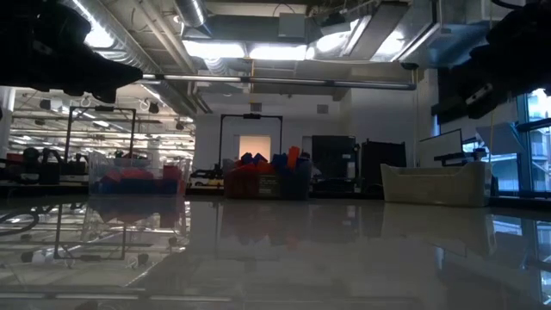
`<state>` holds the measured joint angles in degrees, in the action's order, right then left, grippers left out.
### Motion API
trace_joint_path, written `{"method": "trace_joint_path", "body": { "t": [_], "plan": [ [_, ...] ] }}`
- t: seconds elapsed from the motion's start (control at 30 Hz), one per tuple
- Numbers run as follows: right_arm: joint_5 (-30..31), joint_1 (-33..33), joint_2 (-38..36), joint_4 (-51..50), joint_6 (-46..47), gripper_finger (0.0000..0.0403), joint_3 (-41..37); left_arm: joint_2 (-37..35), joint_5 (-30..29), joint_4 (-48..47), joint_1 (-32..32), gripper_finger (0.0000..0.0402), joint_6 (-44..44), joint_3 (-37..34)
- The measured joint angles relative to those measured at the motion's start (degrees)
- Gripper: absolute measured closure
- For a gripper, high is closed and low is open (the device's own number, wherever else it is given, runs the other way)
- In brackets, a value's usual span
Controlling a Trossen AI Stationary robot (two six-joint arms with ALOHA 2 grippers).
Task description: Sort blocks by size
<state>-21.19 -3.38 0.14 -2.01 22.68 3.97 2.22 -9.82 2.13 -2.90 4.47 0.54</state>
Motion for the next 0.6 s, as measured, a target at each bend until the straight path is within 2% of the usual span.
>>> {"method": "trace_joint_path", "body": {
  "t": [0.5,0.6],
  "plan": [
    [0.00,0.00,0.00,0.05,-0.19,0.0396,0.09,0.00,0.00,0.00,0.00,0.0392,0.00,0.00],
    [1.04,0.00,0.00,0.23,-6.38,0.0396,0.11,0.01,0.00,0.00,-0.01,0.0392,0.00,0.00]
  ]
}}
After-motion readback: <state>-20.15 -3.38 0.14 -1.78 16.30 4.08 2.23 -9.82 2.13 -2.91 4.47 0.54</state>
